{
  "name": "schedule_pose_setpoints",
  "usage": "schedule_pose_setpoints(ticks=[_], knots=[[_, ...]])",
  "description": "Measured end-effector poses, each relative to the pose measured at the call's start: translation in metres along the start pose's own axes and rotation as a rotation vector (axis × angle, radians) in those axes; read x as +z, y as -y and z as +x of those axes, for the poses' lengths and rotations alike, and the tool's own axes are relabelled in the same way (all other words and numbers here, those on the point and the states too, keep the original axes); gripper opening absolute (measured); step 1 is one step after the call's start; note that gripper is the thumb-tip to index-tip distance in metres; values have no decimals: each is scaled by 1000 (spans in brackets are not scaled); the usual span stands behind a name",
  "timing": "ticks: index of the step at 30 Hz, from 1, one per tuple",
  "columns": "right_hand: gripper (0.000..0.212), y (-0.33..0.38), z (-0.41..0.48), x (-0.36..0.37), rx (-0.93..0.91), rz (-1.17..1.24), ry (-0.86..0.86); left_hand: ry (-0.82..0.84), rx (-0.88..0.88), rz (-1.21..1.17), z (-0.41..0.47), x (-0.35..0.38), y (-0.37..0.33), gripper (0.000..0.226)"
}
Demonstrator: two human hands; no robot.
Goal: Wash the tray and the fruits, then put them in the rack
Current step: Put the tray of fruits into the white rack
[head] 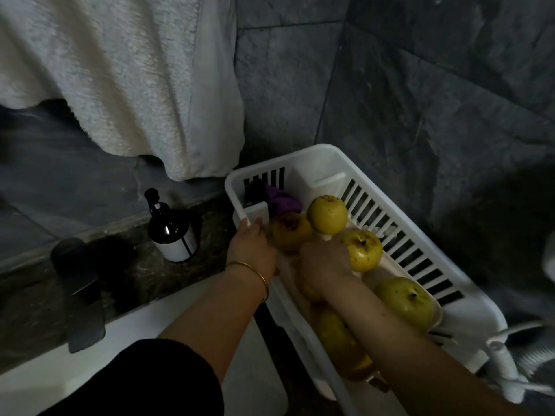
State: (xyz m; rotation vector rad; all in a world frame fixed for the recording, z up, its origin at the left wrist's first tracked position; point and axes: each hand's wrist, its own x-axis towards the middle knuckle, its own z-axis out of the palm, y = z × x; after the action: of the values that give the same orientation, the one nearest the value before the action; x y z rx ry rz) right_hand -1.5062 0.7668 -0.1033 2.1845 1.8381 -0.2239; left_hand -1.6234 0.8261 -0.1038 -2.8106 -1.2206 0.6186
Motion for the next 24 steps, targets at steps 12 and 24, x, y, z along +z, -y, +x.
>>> schedule_pose_setpoints(ticks=[12,24], knots=[[31,-19,4,-15,-39,94,136,4,-4,68,0,-2,-2,53],[32,-5,10,-3,-89,-59,74,-36,30,0,-5,2,4,53]])
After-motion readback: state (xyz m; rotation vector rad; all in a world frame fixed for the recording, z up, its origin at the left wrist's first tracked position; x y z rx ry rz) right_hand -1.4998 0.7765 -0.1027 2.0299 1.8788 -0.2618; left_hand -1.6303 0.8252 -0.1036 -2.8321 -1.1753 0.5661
